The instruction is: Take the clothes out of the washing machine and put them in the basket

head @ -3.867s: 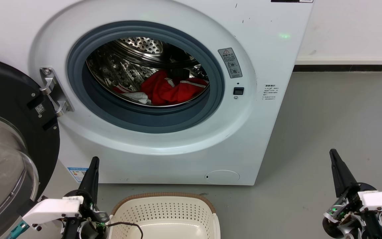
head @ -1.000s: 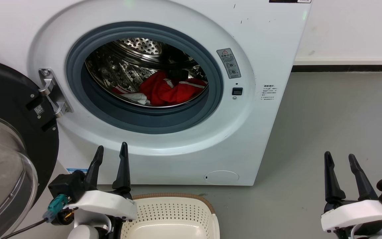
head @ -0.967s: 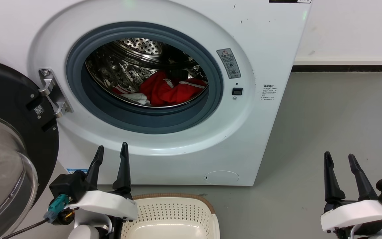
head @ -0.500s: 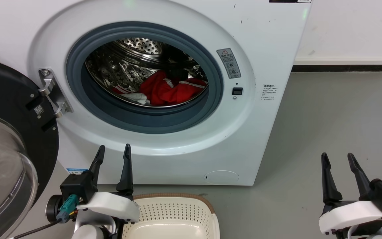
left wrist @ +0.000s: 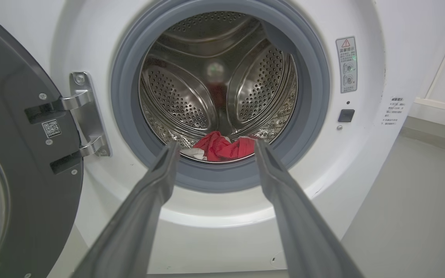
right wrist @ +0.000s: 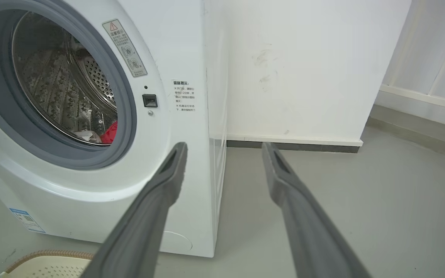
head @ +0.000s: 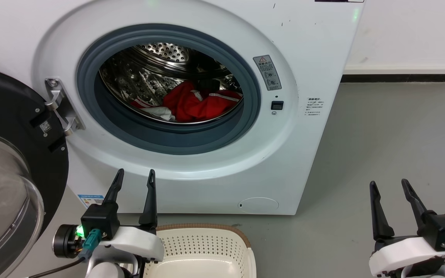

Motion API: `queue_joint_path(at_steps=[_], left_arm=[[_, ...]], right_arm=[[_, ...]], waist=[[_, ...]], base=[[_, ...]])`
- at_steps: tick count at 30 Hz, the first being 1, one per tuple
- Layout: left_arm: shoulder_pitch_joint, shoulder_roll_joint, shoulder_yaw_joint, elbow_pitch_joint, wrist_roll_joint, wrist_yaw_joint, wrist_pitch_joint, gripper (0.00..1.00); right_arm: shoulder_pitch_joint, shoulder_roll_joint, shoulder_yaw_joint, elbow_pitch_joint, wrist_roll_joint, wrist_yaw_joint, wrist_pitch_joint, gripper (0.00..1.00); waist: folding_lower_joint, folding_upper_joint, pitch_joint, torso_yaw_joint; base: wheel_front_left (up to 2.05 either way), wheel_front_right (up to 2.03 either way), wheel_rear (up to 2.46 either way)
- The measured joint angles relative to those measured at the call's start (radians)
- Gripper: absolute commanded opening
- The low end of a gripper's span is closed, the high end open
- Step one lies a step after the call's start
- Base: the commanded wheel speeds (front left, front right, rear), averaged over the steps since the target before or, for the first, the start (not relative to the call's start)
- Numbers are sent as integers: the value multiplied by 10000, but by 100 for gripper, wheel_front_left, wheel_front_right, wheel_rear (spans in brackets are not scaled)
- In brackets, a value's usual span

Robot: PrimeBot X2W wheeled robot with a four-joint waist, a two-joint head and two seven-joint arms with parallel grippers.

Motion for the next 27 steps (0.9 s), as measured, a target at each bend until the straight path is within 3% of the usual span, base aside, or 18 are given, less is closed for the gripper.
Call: queue_joint_path(at_steps=[15,27], left_arm=[[-8,-17,69,109,759,115,-261,100],[-5,-107,274,151,502,27,-282,100]], right_arm=[[17,0,61,-169,-1064,0,-207,100],[17,0,75,-151,-982,0,-219,100]], waist=[[0,0,58,-60],[0,0,180,-34]], base=[[0,0,0],[0,0,0]])
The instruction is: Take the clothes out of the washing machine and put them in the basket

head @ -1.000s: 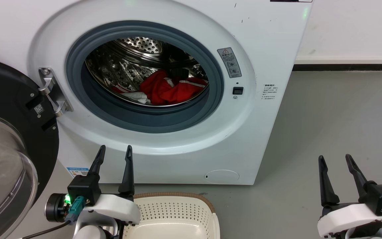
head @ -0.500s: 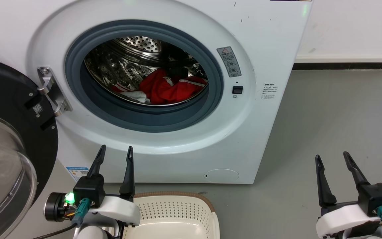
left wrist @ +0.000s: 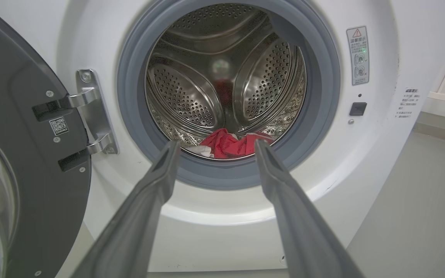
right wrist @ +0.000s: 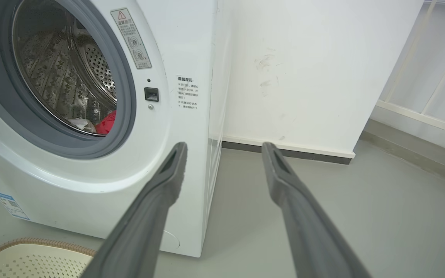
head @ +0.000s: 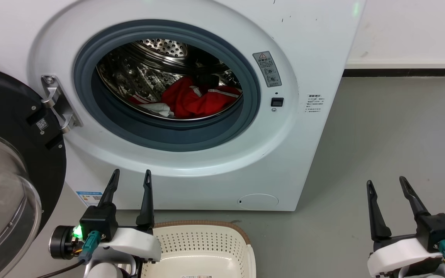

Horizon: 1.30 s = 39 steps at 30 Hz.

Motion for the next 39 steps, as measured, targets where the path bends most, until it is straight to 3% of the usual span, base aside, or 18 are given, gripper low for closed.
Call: queue_joint_path(at_steps=[16,25,39], left_arm=[[-676,-36,42,286,15,96,0,100],[-2751,21,211,1476,50,107,-2,100],[-6900,961,468,4725,-117,-261,132,100]], right_arm=[[-136,0,263,-136,167,2,-12,100],[-630,-2,685,-405,435,2,13,100],[-1689,-4,1271,-244,1078,2,-288,100]], waist=[[0,0,350,-171],[0,0,1303,-692],[1,0,3516,-1818]], base=[[0,0,0],[0,0,0],[0,0,0]])
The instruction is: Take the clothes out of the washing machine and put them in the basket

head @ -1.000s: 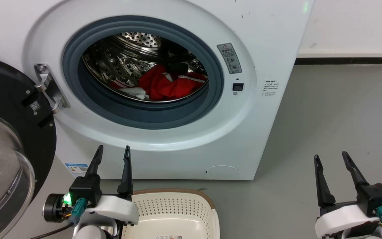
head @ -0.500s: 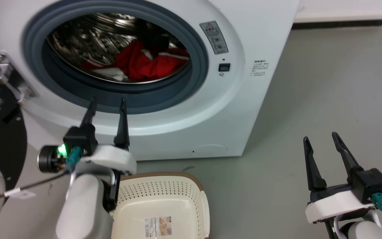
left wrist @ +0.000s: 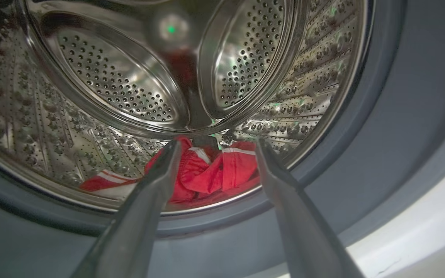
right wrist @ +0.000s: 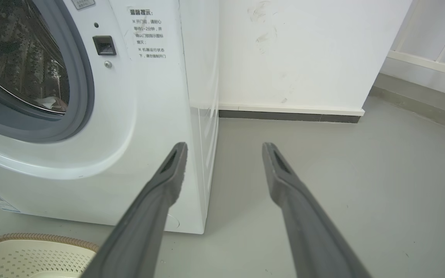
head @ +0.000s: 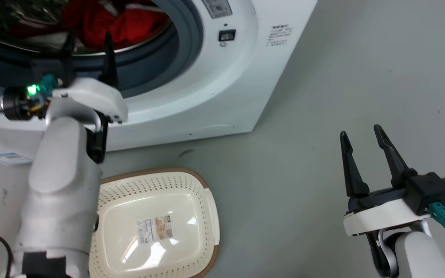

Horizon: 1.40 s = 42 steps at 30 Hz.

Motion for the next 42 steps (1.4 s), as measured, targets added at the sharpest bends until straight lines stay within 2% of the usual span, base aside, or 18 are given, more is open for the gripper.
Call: queue_joint_path(at_steps=[13,30,32,33,34,35,39,42], left_arm=[[-3688,984,-144,2771,-88,-332,1749,100],[-6299,2107,-251,4916,-349,-443,5451,100],[-6524,2169,-253,5081,-366,-370,5986,54],[-6637,2196,-251,5162,-376,-336,6282,43],[-6719,2224,-245,5229,-422,-295,6567,24],[-6792,2245,-238,5279,-441,-232,6776,0],[-6890,2322,-270,5287,-458,2,7122,0],[-6885,2318,-343,5064,-439,88,6803,0]], right_arm=[[-905,0,802,242,869,0,-88,100],[-1191,0,1553,240,1722,0,-90,100],[-1188,-2,1593,270,1779,0,-90,100],[-1187,-2,1616,295,1814,0,-90,100],[-1187,0,1647,314,1829,0,-92,100],[-1187,0,1662,322,1833,0,-90,100],[-1188,0,1676,374,1933,0,-90,100],[-1191,0,1657,447,1979,0,-90,100]], waist=[[1,0,1879,-1072],[0,0,2935,-2439],[0,0,2976,-2522],[0,0,2994,-2554],[0,0,3005,-2585],[0,0,3016,-2614],[0,0,3048,-2697],[0,0,3009,-2683]], base=[[0,0,0],[0,0,0],[0,0,0],[0,0,0],[0,0,0],[0,0,0],[0,0,0],[0,0,0]])
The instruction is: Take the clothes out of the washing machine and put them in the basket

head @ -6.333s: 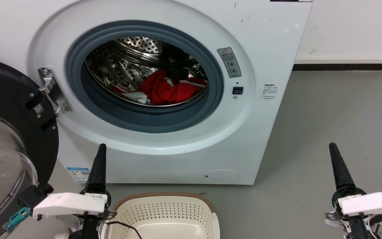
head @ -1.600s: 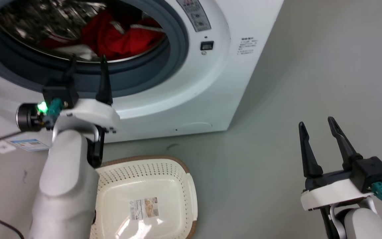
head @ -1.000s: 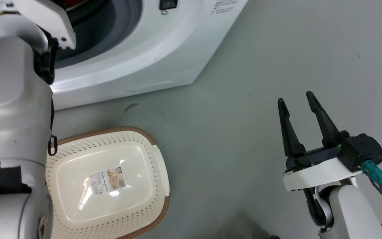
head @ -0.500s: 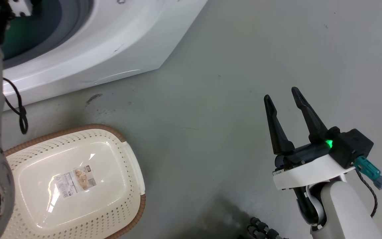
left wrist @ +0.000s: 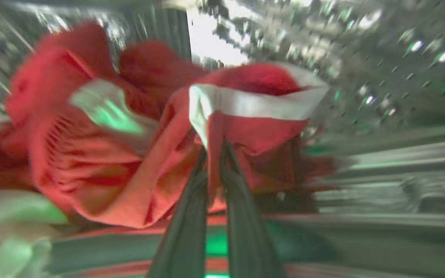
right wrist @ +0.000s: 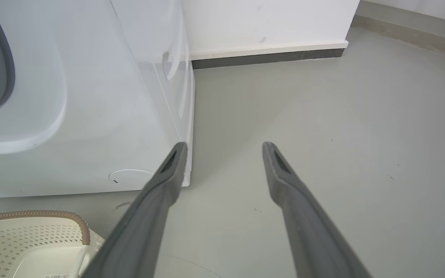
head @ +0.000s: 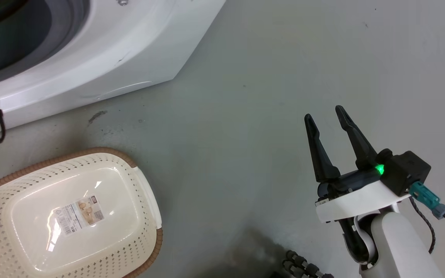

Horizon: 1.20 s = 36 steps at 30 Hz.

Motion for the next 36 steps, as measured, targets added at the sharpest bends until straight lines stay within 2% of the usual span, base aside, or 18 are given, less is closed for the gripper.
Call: queue_joint_path(at_steps=[3,8,15,18,25,36], left_arm=[[127,-65,-69,-360,12,79,-761,0],[1213,-176,-102,-874,-25,142,-2775,0],[2955,-305,-82,-1133,-196,96,-5599,0],[3652,-487,-46,-1152,-309,111,-6420,0],[5304,-867,100,-1879,-596,84,-6901,0],[7952,-1367,520,-5079,-721,8,-6924,0]], right_arm=[[-4,0,-46,50,8,0,0,100],[-14,2,-169,132,-148,0,0,100],[145,4,-326,330,-510,0,-2,100],[387,6,-387,466,-677,0,0,100],[849,8,-491,717,-1003,0,-2,100],[1383,8,-639,915,-1252,0,0,100]], waist=[[0,0,-114,87],[0,0,-549,276],[-1,0,-1616,571],[-1,0,-2154,717],[-2,0,-3392,1128],[-2,0,-4962,1816]], base=[[0,0,0],[0,0,0],[0,0,0],[0,0,0],[0,0,0],[0,0,0]])
